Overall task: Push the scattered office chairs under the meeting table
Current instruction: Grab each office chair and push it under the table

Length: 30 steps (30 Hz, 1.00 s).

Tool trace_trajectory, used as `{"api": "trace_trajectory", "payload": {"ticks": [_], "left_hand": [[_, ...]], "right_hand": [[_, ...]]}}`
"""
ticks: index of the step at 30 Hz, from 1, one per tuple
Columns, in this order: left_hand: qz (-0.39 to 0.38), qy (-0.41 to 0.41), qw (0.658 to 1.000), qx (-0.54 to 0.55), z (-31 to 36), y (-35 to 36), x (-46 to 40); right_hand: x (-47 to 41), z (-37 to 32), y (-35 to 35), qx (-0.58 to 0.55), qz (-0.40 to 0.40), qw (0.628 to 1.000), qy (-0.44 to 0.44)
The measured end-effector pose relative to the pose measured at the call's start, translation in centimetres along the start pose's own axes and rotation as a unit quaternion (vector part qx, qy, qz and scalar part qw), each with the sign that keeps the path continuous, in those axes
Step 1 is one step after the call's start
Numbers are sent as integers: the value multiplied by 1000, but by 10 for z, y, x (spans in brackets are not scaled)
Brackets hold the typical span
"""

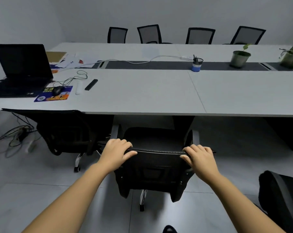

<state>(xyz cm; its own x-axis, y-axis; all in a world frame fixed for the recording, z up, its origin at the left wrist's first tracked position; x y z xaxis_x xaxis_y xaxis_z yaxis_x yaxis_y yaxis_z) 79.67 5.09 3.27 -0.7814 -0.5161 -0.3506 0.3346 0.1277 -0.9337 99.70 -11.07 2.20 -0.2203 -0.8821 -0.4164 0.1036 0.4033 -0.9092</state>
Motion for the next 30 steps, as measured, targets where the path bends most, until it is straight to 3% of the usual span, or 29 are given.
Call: {"api": "trace_trajectory", "payload": {"ticks": [13,30], "left_hand": [[-43,-69,997,-8,-66,49,-124],[-161,-84,983,1,-126,85,-216]], "right_hand": [[-148,57,75,-27,-44,998,-39],[-240,77,121,-52,-107,992,-29]]}}
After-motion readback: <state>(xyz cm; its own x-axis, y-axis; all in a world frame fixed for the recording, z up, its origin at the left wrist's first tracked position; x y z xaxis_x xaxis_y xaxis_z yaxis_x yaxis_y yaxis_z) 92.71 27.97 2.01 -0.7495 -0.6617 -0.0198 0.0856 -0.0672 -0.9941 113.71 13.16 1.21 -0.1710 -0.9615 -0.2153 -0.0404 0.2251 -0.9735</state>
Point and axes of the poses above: each hand's wrist, its own x-axis away from the middle knuckle, its own y-axis out of the palm, z = x × y, the point moved 9 cm from there along -x, towards the middle knuckle, and after that the axes turned 4 degrees about -y, right-handed, at the moved point
